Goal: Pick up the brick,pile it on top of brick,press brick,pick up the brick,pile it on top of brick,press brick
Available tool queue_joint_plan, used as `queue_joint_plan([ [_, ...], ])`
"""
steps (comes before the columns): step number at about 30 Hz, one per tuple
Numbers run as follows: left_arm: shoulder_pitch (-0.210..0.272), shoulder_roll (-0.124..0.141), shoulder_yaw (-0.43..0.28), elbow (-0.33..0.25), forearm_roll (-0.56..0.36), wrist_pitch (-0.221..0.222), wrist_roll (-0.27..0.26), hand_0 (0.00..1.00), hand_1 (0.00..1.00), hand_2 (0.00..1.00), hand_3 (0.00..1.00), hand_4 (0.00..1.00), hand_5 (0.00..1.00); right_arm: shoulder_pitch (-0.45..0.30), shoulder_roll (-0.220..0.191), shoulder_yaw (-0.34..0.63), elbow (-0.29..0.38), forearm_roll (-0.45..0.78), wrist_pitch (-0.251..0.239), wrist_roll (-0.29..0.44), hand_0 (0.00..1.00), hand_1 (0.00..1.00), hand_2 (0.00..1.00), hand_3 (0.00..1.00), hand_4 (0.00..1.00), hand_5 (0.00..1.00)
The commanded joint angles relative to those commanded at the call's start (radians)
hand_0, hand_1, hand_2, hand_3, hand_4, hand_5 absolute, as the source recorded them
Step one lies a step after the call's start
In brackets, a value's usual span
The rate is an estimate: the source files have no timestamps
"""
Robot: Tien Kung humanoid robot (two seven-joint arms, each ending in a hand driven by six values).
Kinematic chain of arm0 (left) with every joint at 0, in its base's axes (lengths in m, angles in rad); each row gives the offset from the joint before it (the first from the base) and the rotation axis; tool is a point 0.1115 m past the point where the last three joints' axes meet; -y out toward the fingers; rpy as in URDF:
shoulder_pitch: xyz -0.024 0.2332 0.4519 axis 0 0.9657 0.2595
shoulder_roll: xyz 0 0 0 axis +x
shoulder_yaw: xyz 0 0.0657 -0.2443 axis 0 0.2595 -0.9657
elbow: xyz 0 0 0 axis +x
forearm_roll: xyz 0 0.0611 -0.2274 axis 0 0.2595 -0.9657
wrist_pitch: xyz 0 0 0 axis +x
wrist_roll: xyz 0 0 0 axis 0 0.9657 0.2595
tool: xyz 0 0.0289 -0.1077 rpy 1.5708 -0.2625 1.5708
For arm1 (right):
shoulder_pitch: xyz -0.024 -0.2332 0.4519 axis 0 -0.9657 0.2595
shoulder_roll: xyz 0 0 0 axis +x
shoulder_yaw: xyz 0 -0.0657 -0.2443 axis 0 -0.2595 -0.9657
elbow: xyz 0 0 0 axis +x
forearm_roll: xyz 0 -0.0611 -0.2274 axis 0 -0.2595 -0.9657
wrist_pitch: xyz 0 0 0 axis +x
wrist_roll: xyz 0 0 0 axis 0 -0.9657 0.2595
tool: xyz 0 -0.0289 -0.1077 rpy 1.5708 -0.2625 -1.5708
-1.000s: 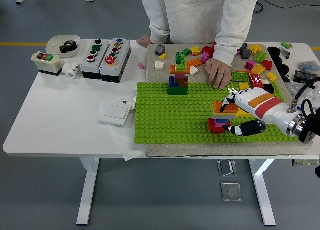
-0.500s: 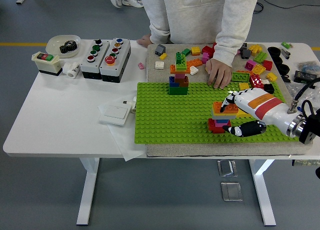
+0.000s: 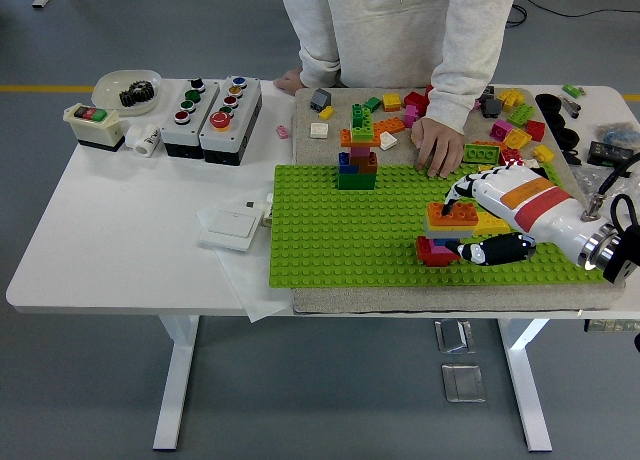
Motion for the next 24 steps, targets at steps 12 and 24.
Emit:
queue_joint_plan([
  [12, 0.002, 0.000, 0.004, 0.000, -0.002, -0.001, 0.001, 0.786, 0.733, 0.640, 0.558, 0.583, 0.601, -0.007, 0.003, -0.009, 0.001, -0.026, -0.008, -0.011, 0.742, 0.728, 0.800, 0.768, 0.789, 0.386],
  [24, 0.006, 0.001, 0.003, 0.000, 0.003, -0.002, 0.002, 0.784, 0.733, 0.641, 0.558, 0.582, 0.599, -0.008, 0.002, -0.016, 0.004, -0.028, -0.013, -0.007, 0.739, 0.723, 0.796, 0.786, 0.797, 0.385],
])
